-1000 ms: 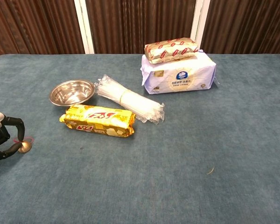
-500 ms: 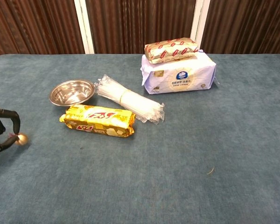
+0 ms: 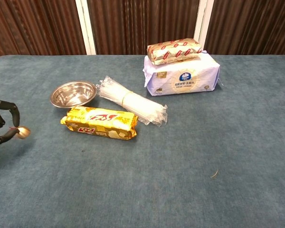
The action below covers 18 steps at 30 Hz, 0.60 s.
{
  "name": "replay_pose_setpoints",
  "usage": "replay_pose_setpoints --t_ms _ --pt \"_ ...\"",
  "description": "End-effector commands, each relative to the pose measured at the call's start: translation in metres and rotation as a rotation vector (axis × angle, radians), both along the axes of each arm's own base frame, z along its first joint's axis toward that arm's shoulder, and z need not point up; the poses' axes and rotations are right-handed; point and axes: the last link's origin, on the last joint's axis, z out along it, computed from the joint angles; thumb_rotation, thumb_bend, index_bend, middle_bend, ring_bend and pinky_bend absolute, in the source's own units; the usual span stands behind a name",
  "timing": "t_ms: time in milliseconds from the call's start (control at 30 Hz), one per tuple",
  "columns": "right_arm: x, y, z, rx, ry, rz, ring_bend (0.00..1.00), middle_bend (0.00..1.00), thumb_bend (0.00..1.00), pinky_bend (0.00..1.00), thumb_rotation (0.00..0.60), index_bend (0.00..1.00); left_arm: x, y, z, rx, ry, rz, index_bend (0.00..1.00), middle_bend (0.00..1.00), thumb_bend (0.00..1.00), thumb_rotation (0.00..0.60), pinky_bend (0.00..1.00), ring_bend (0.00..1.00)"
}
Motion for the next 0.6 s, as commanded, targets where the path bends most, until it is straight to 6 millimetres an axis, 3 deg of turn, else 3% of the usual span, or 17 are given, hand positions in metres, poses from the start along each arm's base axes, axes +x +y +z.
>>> replay_pose_setpoints --t_ms 33,133,600 --pt "0.0 0.002 0.001 0.001 -0.002 0.006 0.0 0.0 0.36 0.0 0.6 0.0 0.007 0.0 0.0 -0.026 -0.003 -0.012 0.73 1.0 0.41 0.6 1.0 1.0" --pt "-0.001 0.001 -0.002 0.008 0.008 0.004 0.0 0.0 0.36 0.0 0.6 0.0 0.015 -0.009 -0.001 -0.029 0.023 -0.057 0.73 1.0 0.41 0.6 1.0 1.0" --pt "0.0 0.001 -0.001 0.006 0.005 0.005 0.0 0.0 0.36 0.0 0.6 0.0 0.015 -0.008 -0.01 -0.068 0.058 -0.046 0.73 1.0 0.41 0.6 1.0 1.0"
